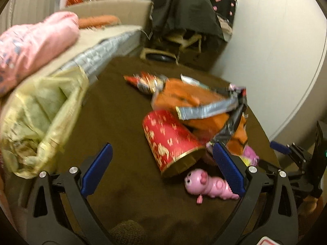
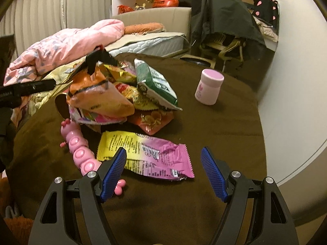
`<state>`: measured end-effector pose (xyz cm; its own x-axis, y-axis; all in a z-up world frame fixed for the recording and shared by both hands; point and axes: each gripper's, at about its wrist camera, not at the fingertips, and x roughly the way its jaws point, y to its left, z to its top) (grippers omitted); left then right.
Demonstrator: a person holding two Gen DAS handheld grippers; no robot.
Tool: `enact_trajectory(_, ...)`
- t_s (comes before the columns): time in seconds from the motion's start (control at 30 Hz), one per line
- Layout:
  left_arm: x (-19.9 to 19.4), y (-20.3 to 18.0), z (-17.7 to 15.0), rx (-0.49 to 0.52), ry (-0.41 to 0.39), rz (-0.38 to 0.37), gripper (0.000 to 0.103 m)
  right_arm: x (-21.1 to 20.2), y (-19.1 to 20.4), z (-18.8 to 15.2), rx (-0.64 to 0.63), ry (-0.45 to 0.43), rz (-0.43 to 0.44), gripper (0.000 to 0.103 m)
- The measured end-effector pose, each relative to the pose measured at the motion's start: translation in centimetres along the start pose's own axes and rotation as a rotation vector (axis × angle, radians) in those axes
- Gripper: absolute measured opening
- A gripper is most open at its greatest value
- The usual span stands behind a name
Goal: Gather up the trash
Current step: 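Move the right tool toward the green-and-white milk carton on the table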
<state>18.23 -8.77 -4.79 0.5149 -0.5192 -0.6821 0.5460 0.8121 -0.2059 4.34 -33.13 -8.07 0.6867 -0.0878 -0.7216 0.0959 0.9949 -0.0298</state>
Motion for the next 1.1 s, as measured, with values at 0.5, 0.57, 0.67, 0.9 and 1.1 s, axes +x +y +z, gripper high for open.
enact_trajectory(0.5,1.6,-1.3,0.7,-0.014,0.015,0.057,0.091,1.1,0.1,0.3,0.078,0.0,-0.01,0.071)
enact_trajectory(0.57,2.2,-1.3,0.7,-0.017,0.033,0.06,0.088,1.0,0.2,0.3,0.081,-0.001,-0.015,0.071)
enact_trajectory(0.67,2.6,-1.1,0.7,-0.024,0.044,0.052,0.088,1.0,0.2,0.2,0.079,0.007,-0.026,0.071)
enact_trajectory(0.9,2.7,-0.3,0.8,-0.021,0.038,0.061,0.088,1.6,0.1,0.2,0.086,0.025,-0.035,0.071)
enact_trajectory(1.1,2.3,0.9,0.8,-0.005,0.023,0.094,0.088,2.9,-0.2,-0.1,0.105,0.055,0.007,0.071)
